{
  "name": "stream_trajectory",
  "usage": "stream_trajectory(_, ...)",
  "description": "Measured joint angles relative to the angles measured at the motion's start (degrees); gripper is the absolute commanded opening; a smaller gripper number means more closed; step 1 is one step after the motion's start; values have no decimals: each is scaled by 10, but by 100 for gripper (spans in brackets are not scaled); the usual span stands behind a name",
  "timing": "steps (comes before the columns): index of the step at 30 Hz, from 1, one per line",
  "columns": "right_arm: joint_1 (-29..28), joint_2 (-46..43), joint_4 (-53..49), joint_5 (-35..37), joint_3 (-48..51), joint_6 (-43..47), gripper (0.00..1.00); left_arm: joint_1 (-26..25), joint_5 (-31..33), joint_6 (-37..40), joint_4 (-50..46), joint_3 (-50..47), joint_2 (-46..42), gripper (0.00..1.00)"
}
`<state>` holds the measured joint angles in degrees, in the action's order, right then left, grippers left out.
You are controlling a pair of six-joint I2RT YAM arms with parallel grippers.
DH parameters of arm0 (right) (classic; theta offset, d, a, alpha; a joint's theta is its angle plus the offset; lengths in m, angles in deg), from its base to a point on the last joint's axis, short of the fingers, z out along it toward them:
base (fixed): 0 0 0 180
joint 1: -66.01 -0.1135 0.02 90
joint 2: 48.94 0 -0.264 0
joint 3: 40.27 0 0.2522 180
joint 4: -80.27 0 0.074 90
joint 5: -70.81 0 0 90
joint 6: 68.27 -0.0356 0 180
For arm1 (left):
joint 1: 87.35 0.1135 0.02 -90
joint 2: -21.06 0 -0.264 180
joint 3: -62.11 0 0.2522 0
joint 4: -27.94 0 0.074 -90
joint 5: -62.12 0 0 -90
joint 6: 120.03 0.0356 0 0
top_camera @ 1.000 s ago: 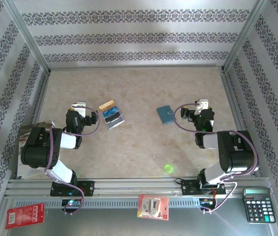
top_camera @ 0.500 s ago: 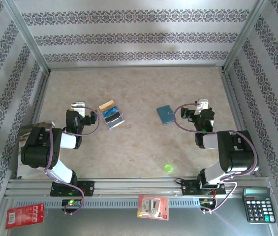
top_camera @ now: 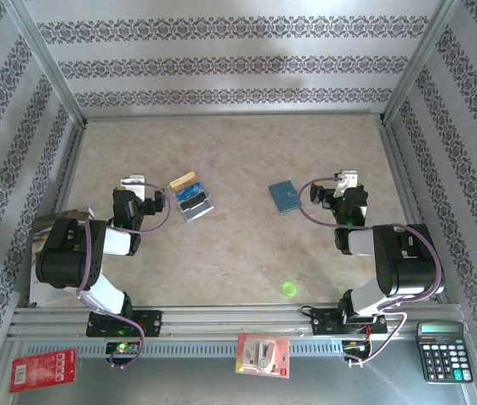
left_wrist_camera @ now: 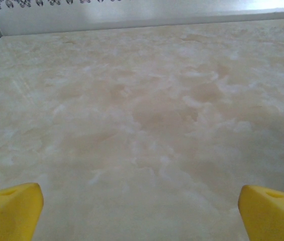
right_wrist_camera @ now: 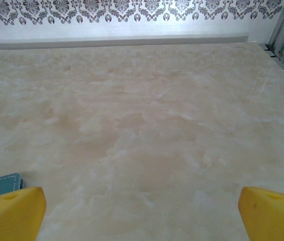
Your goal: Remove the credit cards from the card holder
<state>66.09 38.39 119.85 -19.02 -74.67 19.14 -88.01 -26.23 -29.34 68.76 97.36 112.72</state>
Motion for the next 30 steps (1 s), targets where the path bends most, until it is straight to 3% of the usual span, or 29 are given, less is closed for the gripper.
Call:
stream_trajectory(4,-28,-36,-45,15,-1,19,98,0,22,-9,-9,-12,-26,100)
stream_trajectory(10,-69,-125,-163,60,-52,25,98,0,49,-22,-85,0,-138,100)
stream_trajectory(18,-79,-180,-433,91,-204,-146,98,0,69,-147,-283,97,-285,100)
stream_trajectory(24,-103,-209,-527,45,-226,-276,98,0,-5,-255,-410,174,-301,100)
stream_trajectory(30,-138,-189,-577,1,-231,-355,98,0,-87,-308,-539,212,-278,100)
